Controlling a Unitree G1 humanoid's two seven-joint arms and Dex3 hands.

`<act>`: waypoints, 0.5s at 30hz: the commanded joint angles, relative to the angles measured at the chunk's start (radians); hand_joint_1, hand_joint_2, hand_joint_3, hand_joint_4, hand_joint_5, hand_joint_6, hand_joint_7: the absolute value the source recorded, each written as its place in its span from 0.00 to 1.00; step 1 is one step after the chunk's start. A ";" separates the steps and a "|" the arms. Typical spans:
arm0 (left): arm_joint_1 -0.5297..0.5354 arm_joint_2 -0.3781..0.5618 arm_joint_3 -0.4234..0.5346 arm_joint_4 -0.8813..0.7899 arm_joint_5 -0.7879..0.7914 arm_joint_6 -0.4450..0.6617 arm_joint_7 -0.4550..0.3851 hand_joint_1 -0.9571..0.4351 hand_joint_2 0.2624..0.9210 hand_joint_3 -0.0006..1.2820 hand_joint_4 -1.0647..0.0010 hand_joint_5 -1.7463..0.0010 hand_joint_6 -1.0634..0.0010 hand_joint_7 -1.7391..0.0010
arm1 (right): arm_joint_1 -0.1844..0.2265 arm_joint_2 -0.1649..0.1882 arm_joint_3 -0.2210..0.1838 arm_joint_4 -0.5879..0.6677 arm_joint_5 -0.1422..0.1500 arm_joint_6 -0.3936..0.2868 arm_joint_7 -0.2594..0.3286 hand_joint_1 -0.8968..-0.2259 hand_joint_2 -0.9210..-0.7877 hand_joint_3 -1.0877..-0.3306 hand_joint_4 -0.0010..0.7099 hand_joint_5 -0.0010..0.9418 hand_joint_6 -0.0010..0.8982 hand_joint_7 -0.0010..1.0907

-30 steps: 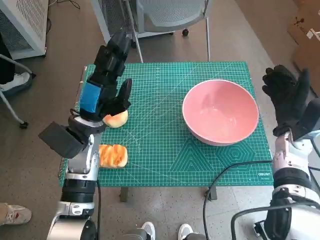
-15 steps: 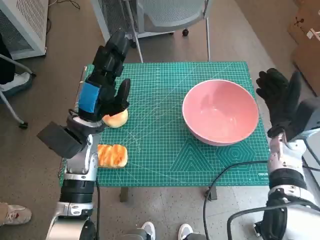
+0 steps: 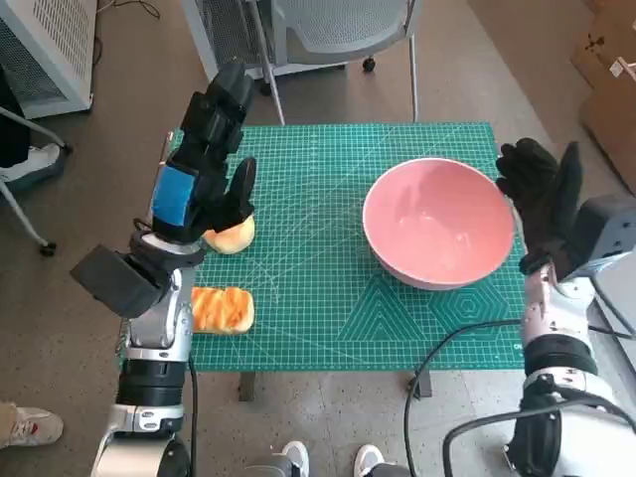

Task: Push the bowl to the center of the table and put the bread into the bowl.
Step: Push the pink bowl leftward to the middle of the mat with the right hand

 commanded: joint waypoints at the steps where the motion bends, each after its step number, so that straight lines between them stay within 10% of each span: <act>1: 0.015 0.016 0.005 -0.024 -0.001 0.006 -0.003 0.29 0.92 0.57 1.00 0.96 1.00 0.81 | 0.017 0.021 0.003 0.015 -0.007 0.018 -0.003 0.43 0.00 0.48 0.36 0.00 0.43 0.01; 15: 0.035 0.024 0.012 -0.050 -0.002 0.016 0.001 0.29 0.92 0.57 1.00 0.96 1.00 0.81 | 0.010 0.056 0.003 0.015 -0.005 0.024 0.013 0.42 0.00 0.49 0.39 0.01 0.43 0.01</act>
